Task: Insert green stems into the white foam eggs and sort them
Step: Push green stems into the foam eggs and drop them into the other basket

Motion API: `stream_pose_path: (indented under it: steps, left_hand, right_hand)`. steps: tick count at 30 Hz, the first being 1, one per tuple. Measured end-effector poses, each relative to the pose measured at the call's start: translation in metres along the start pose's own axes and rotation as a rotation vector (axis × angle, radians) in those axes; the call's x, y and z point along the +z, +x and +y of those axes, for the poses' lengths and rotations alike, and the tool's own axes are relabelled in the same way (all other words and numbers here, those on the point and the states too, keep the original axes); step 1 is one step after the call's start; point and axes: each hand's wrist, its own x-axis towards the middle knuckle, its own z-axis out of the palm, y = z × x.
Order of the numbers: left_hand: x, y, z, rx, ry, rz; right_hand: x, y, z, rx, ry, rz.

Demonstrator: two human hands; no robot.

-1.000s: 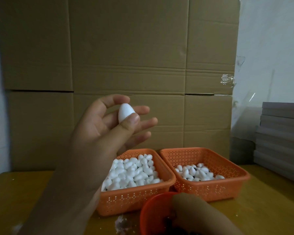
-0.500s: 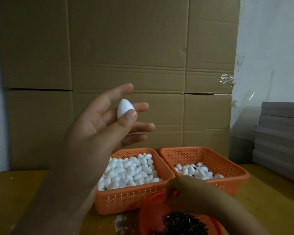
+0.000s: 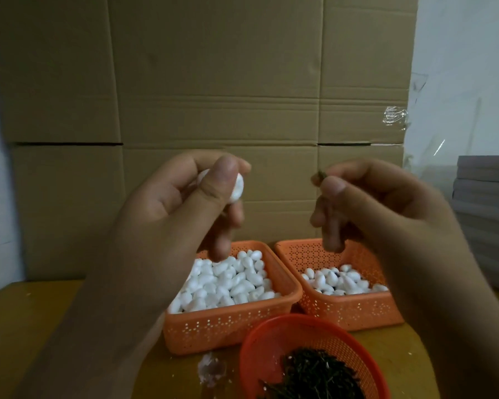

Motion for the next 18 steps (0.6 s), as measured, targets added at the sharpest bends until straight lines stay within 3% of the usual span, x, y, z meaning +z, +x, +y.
stream_pose_path:
  steps: [6, 13, 18]
  left_hand:
    - [0.001, 0.000, -0.004, -0.061, -0.208, -0.107]
    - [0.003, 0.005, -0.006, -0.037, 0.049, 0.006]
    - [0.004, 0.007, -0.005, -0.046, 0.025, -0.049]
  right_hand:
    - [-0.025, 0.005, -0.003, -0.005, -0.024, 0.073]
    - [-0.030, 0.007, 0.000, -0.033, 0.011, 0.060]
    - [-0.029, 0.006, 0.000, -0.036, 0.027, 0.052]
